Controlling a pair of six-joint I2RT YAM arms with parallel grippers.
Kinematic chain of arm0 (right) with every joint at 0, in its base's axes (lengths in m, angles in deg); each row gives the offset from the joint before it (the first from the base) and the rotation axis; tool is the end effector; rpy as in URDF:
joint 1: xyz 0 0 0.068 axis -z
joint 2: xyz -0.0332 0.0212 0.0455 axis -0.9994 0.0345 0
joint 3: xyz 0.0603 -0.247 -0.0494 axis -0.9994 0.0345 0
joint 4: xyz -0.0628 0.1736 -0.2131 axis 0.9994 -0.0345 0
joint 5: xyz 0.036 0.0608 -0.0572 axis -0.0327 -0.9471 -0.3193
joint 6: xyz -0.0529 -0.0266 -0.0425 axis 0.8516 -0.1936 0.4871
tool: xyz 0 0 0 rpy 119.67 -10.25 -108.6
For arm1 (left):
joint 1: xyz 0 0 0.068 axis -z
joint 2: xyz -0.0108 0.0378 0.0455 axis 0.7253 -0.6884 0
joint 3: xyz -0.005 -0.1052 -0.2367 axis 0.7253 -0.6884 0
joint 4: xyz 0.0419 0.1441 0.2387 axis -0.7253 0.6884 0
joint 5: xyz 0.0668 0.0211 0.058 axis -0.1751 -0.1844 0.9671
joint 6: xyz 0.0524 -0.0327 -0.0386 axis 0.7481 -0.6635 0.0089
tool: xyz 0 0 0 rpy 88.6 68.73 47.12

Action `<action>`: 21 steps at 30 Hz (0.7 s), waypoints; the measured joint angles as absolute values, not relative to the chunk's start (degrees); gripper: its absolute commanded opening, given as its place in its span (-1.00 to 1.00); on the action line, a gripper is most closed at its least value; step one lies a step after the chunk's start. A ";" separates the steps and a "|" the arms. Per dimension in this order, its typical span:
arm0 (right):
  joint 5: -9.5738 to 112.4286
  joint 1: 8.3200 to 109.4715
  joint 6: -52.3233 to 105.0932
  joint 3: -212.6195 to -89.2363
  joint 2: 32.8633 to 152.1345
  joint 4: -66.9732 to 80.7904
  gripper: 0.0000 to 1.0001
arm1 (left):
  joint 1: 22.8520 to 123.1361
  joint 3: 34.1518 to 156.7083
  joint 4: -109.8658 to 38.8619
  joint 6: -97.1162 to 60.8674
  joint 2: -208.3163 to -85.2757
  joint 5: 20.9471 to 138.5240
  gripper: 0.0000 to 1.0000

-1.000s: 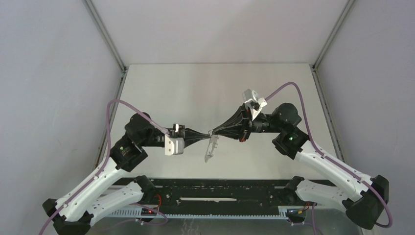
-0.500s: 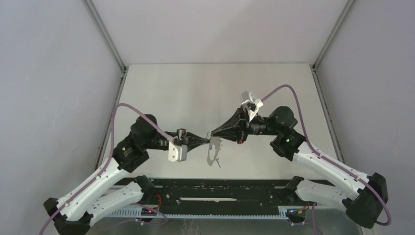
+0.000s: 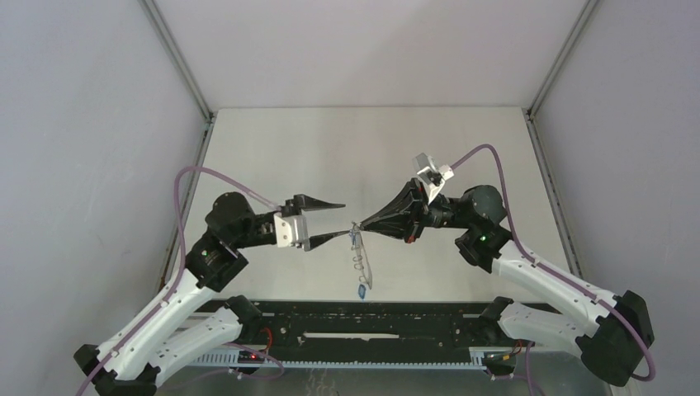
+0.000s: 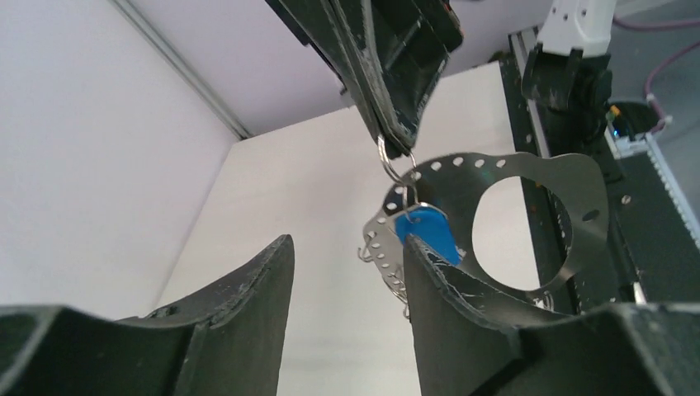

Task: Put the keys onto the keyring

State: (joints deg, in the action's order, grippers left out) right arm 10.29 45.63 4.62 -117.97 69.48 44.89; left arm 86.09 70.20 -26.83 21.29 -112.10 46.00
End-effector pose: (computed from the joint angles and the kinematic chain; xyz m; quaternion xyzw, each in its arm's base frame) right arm 0.1663 0.2135 0.3552 -0.4011 0.4644 0.6264 0.4808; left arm 0.1347 -0.1641 0.3644 0.5777 0.4105 -0.3203 0.6286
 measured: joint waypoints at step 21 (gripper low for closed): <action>9.07 43.64 5.65 -117.99 70.38 45.39 -1.00 | 85.30 70.20 -34.59 1.92 -112.71 36.27 -0.20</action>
